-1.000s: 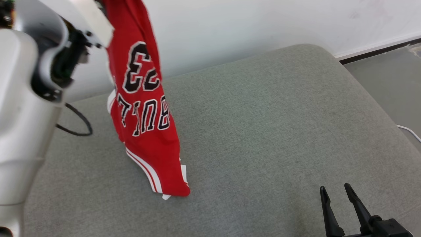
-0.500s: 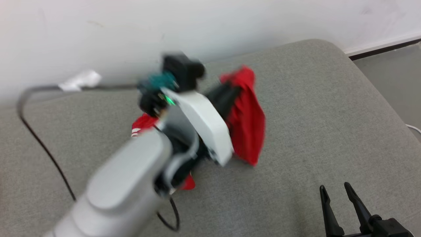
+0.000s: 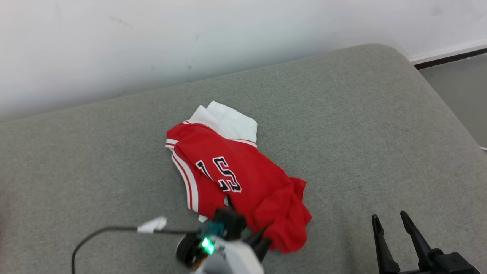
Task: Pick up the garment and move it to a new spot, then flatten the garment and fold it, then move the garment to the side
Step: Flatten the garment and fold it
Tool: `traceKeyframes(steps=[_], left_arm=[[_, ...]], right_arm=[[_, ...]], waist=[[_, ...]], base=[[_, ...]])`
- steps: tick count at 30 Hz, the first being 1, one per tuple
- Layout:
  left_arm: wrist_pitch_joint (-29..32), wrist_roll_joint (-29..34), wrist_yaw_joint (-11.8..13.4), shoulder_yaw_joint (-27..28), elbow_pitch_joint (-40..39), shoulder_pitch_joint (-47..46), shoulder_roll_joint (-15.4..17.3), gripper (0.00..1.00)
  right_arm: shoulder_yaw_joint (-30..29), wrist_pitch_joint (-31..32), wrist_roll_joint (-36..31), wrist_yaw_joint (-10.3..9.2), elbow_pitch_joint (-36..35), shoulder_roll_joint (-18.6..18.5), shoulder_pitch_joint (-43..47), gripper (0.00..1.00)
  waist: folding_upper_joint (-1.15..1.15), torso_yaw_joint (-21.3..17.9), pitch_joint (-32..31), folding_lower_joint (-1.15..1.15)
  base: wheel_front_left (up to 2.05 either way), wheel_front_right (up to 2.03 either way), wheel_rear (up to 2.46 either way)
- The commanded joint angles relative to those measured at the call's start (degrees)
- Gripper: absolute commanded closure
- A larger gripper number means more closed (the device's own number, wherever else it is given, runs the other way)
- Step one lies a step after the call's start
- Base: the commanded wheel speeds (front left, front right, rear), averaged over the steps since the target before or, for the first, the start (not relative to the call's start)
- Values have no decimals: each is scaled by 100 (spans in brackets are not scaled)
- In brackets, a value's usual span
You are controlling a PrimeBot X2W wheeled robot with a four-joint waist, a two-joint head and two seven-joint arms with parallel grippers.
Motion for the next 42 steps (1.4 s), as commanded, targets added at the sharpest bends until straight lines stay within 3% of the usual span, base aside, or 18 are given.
traceKeyframes(steps=[1,7,16,17,18,19,20,24,27,32,38,42], left_arm=[[-79,-25,-19,-69,138,292,117,100],[-457,-183,134,80,476,985,508,100],[-836,-455,290,492,538,1332,793,100],[-858,-476,258,495,506,1329,798,95],[-870,-502,218,490,464,1326,790,59],[-842,-529,175,485,437,1339,784,14],[-803,-556,137,466,417,1356,780,0],[-571,-818,-67,423,185,1402,772,0],[-323,-900,-91,442,-176,1394,986,0],[24,-874,238,581,-882,1505,1612,0],[97,-1150,732,1189,-1382,1750,2397,0],[-304,-1422,867,1705,-1383,1643,2268,0]], right_arm=[[-11,4,-54,-13,-7,-5,-12,0],[-62,3,-113,-13,12,-4,102,0],[-8,3,-121,-13,12,-5,41,0],[-11,3,-118,-13,9,-6,47,0],[-11,3,-125,-13,7,-6,51,0],[-8,3,-132,-13,5,-6,53,0],[0,3,-137,-13,7,-5,54,0],[35,3,-123,-13,21,-6,46,0],[36,3,-134,-13,39,-6,85,0],[11,3,-132,-13,39,-6,116,0],[3,3,-116,-13,27,-6,104,0],[12,3,-107,-13,17,-7,61,0]], waist=[[0,33,-13,0],[0,189,-81,0],[0,340,-121,0],[0,350,-117,0],[0,355,-114,0],[0,357,-112,0],[0,356,-109,0],[0,319,-109,0],[0,268,-143,0],[0,165,-189,0],[0,67,-198,0],[0,33,-144,0]], base=[[0,0,0],[0,0,0],[0,0,0],[0,0,0],[0,0,0],[0,0,0],[0,0,0],[0,0,0],[0,0,0],[0,0,0],[0,0,0],[0,0,0]])
